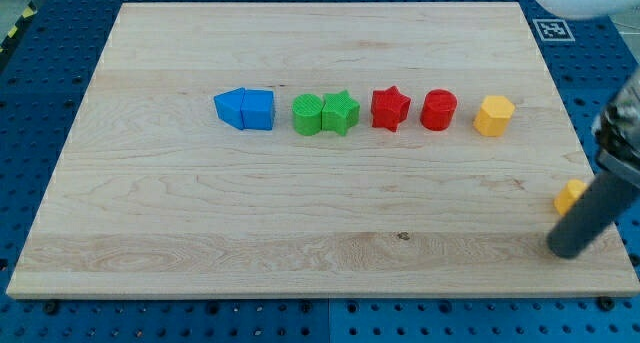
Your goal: Push yellow heart right horizontally towards yellow hexagon
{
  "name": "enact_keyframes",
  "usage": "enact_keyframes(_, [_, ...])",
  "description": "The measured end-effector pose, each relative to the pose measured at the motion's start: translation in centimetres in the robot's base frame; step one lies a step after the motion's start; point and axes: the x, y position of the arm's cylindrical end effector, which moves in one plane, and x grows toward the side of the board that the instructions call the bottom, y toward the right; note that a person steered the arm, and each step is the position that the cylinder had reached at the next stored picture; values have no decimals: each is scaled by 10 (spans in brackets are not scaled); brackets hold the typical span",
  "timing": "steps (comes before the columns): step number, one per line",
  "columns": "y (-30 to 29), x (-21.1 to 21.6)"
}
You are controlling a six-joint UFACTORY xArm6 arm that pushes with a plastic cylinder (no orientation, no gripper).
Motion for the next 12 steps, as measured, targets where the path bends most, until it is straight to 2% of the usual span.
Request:
enact_keyframes(1, [32,-10])
enact_keyframes(3, [7,-78])
enact_keyframes(5, [7,-59])
enact_keyframes(7, [7,-138])
enact_keyframes(8, [9,-144])
enact_keyframes(9, [31,-119])
enact_keyframes(10, [80,-104])
enact_keyframes(11, [107,-121])
enact_keyframes(12, [92,-133])
